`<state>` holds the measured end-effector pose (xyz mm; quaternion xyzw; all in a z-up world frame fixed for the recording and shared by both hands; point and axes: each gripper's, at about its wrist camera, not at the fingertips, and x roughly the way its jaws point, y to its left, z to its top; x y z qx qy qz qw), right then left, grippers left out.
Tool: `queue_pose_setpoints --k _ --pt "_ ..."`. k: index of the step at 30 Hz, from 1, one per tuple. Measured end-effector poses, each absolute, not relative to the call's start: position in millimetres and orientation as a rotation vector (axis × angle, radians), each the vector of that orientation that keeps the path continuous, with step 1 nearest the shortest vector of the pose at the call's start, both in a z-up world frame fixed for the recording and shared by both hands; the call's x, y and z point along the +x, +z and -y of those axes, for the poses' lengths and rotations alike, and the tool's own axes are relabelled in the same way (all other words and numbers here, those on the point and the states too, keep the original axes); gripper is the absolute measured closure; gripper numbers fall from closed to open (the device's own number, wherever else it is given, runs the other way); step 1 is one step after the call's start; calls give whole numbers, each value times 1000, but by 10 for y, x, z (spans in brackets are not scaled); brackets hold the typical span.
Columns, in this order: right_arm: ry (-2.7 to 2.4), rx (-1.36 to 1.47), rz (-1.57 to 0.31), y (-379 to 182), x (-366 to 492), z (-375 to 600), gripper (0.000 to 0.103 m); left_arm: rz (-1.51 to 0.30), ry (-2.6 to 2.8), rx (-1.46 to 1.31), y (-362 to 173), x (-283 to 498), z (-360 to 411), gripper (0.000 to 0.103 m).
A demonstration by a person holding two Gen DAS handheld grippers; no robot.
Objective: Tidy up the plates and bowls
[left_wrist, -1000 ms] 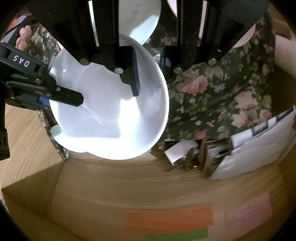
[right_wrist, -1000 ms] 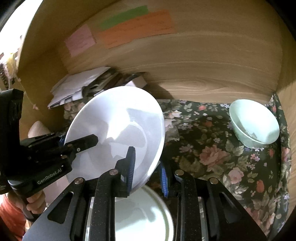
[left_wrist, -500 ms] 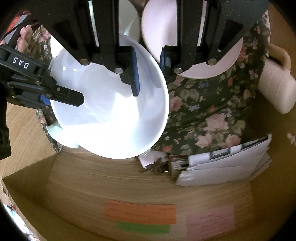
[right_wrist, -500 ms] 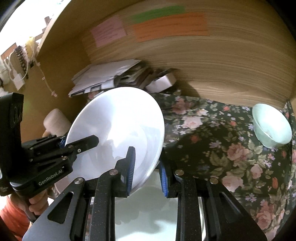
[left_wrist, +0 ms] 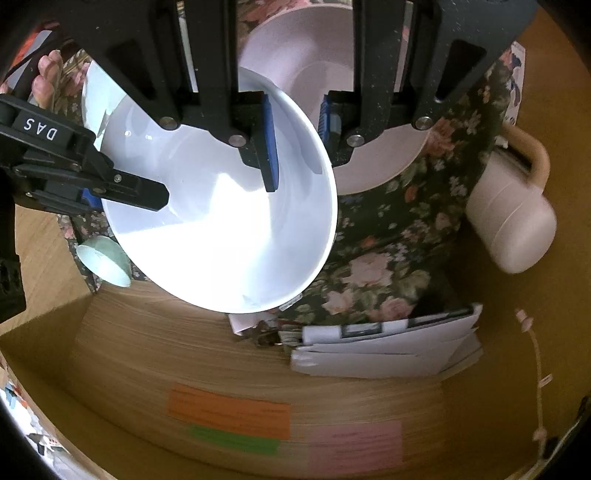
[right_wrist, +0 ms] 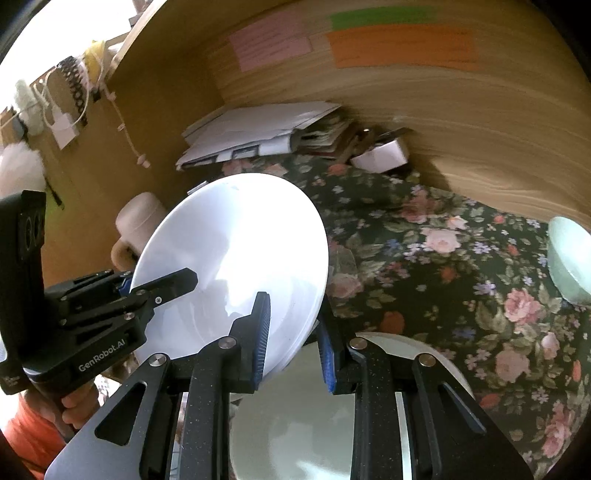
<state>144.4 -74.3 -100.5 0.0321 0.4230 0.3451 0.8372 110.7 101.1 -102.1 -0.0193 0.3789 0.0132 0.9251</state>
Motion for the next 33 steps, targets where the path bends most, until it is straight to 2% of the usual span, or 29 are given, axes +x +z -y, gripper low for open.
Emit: queue_pose_setpoints --k 29,33 --pt "835 -17 -1021 -1350 1390 122 81 -854 121 -124 -1398 751 -1603 84" --pt "837 -27 -1023 -1335 1396 129 78 -873 118 -137 -1445 765 -1629 84"
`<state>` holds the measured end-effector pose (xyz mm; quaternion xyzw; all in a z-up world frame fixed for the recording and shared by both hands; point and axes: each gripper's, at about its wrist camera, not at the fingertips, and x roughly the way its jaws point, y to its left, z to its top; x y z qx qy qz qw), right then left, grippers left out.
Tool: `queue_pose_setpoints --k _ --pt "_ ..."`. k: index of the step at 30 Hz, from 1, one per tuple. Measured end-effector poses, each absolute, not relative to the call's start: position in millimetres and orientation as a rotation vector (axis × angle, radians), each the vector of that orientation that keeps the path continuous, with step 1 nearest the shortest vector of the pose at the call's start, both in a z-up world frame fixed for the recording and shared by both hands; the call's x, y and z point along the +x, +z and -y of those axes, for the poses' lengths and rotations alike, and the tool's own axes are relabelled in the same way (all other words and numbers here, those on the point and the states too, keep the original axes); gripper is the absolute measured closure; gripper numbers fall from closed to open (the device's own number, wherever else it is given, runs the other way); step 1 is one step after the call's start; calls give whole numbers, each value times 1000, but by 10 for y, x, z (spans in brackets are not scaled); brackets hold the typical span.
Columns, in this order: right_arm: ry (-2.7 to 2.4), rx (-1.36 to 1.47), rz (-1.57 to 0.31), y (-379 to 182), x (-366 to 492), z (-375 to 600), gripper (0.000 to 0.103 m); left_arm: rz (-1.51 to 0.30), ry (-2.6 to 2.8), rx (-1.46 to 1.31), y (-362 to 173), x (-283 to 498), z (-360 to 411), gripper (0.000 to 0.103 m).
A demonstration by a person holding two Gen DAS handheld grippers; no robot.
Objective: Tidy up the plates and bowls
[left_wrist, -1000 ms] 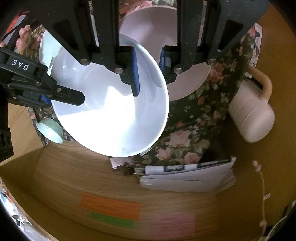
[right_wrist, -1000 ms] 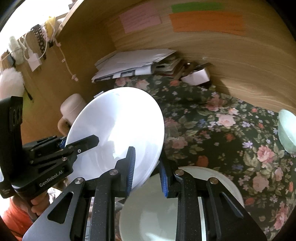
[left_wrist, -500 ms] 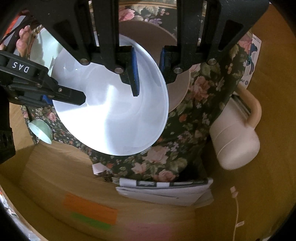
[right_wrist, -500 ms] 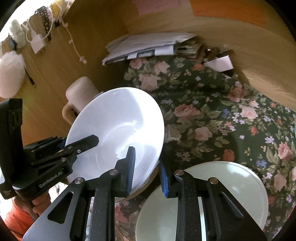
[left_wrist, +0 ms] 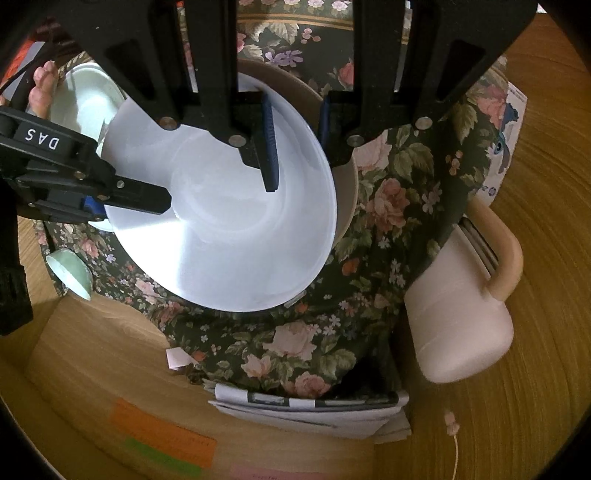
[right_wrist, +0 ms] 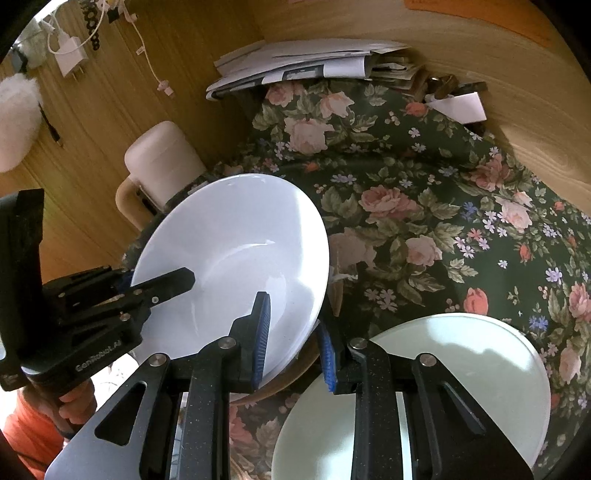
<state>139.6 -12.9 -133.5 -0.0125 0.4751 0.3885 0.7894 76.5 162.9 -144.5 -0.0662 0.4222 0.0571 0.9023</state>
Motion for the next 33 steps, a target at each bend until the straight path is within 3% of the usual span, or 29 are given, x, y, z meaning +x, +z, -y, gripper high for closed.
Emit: queue_pose_setpoints --k 20,22,24,26,28,33 --pt "825 -48 -1013 -1346 1390 212 74 -860 164 -40 -1509 892 -1544 83" --pt "826 -40 -1010 -1340 1391 239 69 -860 171 -8 -1512 907 -1528 80" --pt "818 -42 -990 -1301 1377 270 57 -863 151 -8 -1502 922 -1526 68" --pt "810 -47 -961 -1248 1358 298 49 -875 143 -9 -1489 933 -1513 65" --pt "799 -52 -928 -1181 1345 343 46 -872 149 2 -1459 941 -1488 62" --pt "774 -37 -877 -1048 1363 490 38 -805 159 20 -1278 915 -1457 38"
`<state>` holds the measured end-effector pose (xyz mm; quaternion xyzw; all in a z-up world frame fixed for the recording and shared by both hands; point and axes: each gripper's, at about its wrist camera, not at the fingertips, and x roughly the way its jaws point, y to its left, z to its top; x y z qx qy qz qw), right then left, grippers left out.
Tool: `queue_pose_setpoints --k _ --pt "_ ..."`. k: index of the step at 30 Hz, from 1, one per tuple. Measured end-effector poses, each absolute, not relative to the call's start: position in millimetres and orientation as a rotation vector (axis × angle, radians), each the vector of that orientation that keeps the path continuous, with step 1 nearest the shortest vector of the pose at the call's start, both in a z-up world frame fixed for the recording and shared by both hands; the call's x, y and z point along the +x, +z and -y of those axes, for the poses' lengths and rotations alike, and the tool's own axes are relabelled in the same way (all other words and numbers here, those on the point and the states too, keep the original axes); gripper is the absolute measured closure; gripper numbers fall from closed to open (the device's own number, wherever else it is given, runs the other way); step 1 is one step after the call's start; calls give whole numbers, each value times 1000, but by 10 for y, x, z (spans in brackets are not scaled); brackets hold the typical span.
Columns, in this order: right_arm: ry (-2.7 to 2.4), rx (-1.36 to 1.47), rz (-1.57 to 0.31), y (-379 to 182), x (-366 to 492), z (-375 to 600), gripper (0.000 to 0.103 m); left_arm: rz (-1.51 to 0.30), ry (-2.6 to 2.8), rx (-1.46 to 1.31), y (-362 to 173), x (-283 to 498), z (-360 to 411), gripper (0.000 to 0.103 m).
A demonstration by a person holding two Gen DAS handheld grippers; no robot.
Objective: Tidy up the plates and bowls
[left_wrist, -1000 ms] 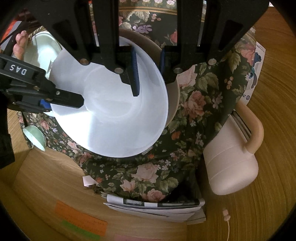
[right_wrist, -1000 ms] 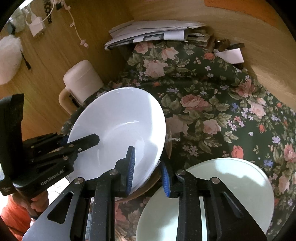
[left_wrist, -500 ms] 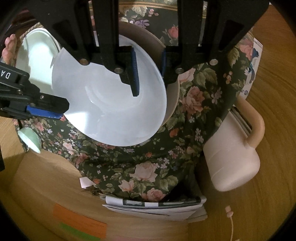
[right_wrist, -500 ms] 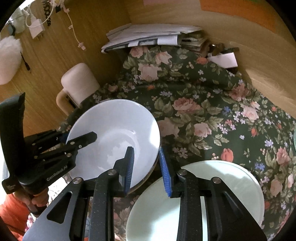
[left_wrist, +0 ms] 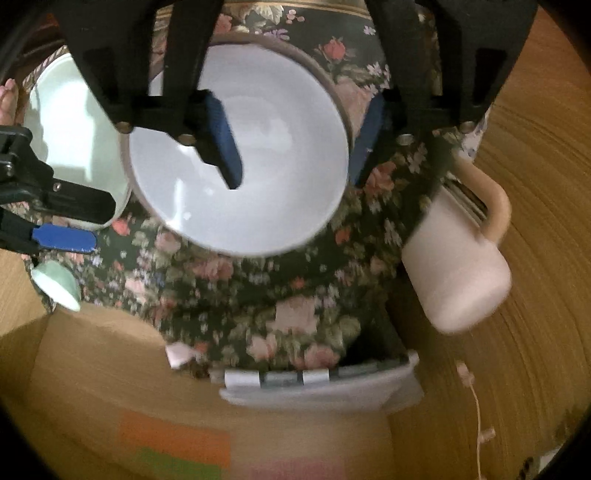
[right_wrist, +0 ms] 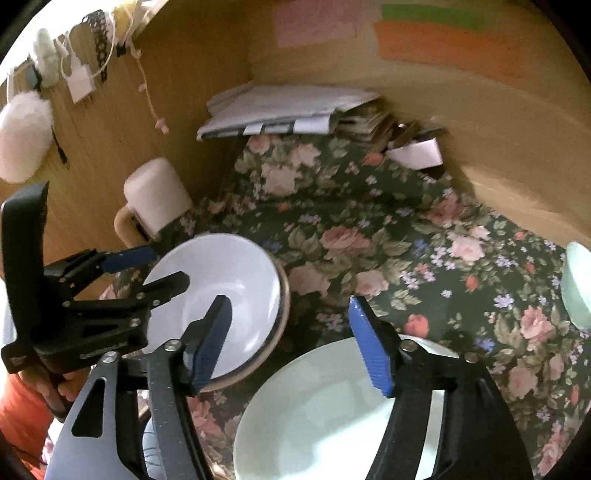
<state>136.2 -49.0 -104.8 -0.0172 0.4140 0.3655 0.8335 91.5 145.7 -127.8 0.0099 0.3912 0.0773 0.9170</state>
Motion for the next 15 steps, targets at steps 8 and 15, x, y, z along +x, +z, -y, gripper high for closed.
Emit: queue_pose_setpoints --k 8,15 --pt "722 -6 -831 -942 1415 774 37 -760 112 18 -1063 967 -1267 34" --pt "615 22 -801 -879 1556 1217 37 -729 40 14 -915 1113 -935 32"
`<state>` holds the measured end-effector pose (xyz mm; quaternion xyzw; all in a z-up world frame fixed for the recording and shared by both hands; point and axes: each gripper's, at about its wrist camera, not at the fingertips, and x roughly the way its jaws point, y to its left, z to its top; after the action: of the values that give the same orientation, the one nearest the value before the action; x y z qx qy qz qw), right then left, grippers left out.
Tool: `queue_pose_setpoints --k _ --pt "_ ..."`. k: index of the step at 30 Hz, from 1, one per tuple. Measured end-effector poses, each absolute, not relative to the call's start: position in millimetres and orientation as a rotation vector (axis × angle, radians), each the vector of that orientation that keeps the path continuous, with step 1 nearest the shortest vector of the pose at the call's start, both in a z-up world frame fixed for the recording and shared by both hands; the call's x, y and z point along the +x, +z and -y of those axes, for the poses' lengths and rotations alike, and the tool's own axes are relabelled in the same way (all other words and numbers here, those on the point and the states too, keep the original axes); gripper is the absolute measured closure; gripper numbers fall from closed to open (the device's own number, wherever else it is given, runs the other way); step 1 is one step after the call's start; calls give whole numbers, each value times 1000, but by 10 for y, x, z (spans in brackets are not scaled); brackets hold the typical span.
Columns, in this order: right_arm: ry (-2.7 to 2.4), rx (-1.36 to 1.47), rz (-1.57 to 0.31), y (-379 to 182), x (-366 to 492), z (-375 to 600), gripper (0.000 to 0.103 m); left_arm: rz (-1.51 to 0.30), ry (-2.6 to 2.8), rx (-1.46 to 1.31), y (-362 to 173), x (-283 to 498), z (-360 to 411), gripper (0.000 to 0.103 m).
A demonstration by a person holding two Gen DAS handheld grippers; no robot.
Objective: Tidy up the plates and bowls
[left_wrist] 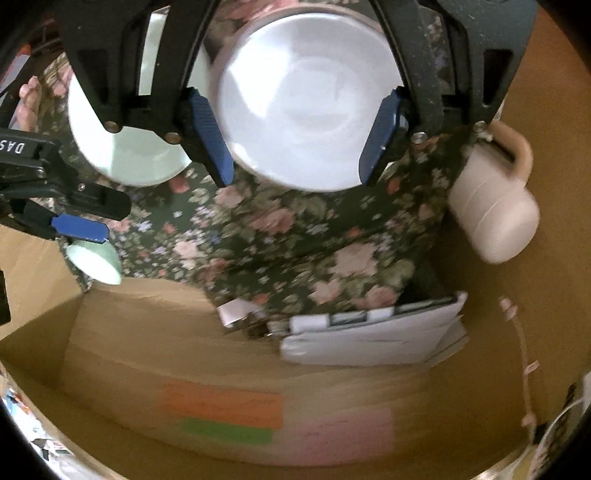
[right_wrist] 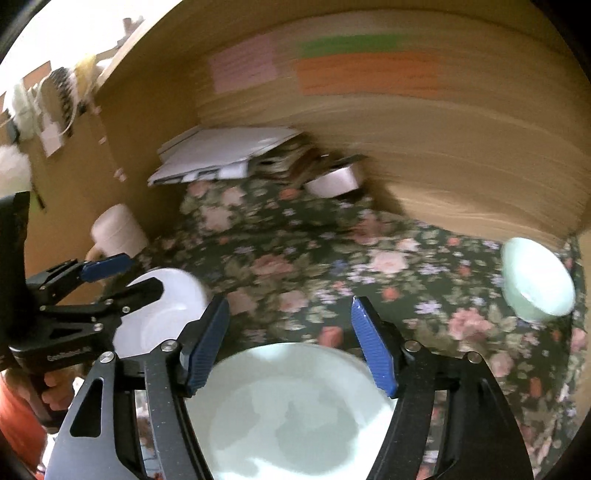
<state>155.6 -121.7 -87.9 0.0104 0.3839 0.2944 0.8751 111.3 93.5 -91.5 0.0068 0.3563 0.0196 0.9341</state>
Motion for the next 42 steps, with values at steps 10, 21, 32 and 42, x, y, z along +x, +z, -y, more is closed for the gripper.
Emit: queue_pose_setpoints --k 10,21,32,42 --pt "445 102 -784 -851 1824 1988 37 -735 -51 54 -865 1584 -386 30" --pt "234 172 -806 -1008 2088 2764 37 -786 -122 93 -949 2121 251 30" --pt "59 226 -875 -1379 2492 3201 37 -867 -199 110 -1098 2637 684 30" --pt "6 253 -974 -1734 2731 3373 37 -885 -191 150 -1270 2942 828 30"
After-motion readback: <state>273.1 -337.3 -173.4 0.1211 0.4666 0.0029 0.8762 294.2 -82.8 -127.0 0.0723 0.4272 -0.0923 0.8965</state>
